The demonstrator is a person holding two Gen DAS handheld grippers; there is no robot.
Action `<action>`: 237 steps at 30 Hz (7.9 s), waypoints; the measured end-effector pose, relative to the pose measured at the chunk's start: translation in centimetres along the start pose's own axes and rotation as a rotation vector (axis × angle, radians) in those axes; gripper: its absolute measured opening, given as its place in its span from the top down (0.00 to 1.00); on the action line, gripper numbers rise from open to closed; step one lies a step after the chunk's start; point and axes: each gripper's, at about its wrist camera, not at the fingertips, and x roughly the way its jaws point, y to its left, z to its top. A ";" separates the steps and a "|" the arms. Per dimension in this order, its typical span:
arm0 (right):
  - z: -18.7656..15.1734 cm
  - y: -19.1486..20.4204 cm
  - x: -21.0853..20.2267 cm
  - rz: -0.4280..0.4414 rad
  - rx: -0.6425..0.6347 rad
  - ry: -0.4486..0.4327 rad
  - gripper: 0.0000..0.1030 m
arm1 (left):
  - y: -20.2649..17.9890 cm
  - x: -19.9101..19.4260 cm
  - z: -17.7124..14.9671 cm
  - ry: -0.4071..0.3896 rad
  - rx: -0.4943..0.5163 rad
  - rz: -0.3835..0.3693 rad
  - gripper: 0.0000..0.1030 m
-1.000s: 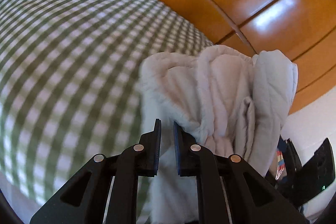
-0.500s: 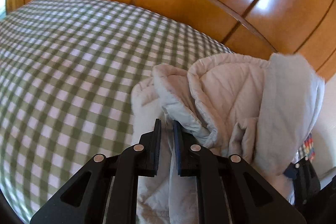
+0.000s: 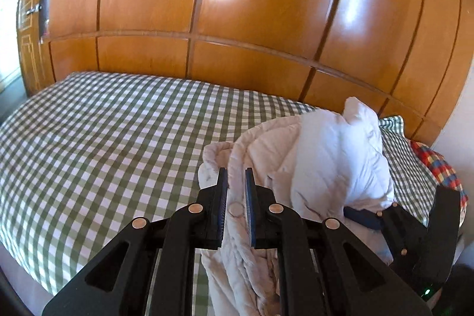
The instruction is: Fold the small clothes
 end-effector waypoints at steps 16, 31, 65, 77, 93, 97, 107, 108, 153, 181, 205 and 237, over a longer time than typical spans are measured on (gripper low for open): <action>0.0 -6.8 -8.2 0.076 0.208 -0.107 0.13 | -4.1 -0.7 -2.1 0.025 0.109 0.000 0.91; 6.6 -9.7 4.5 0.085 0.291 0.174 0.08 | -1.1 5.2 -6.8 0.224 0.046 0.042 0.91; -9.9 -19.3 -0.8 0.617 1.026 0.016 0.02 | 5.8 7.3 -7.8 0.330 -0.309 -0.376 0.03; -6.2 -17.4 1.4 0.684 0.949 0.029 0.38 | 7.1 8.9 -9.9 0.277 -0.413 -0.642 0.38; -11.2 -28.1 -11.4 0.313 0.962 -0.097 0.44 | -12.0 14.7 -5.1 0.374 -0.134 -0.803 0.49; -14.2 -32.5 -15.6 0.174 1.022 -0.150 0.44 | -22.4 18.2 -2.4 0.425 0.023 -0.856 0.50; -24.3 -36.1 -18.2 -0.047 1.220 -0.149 0.36 | -37.7 23.9 -4.0 0.538 0.193 -0.817 0.44; -24.5 -35.9 -18.2 -0.052 1.218 -0.146 0.33 | -37.8 24.0 -4.2 0.546 0.182 -0.813 0.41; -15.0 -30.7 -16.9 -0.536 0.828 0.113 0.07 | -36.0 10.8 -4.5 0.208 0.395 -0.401 0.30; -14.2 -18.6 -24.0 -0.827 0.964 0.102 0.02 | -26.8 0.0 -5.1 0.043 0.344 -0.204 0.04; -12.0 -12.7 -26.0 -0.818 0.922 0.003 0.02 | -25.1 -7.4 -4.5 -0.076 0.304 -0.198 0.04; -12.2 -12.3 -24.7 -0.802 0.911 0.015 0.02 | -24.6 -6.5 -5.2 -0.065 0.319 -0.173 0.03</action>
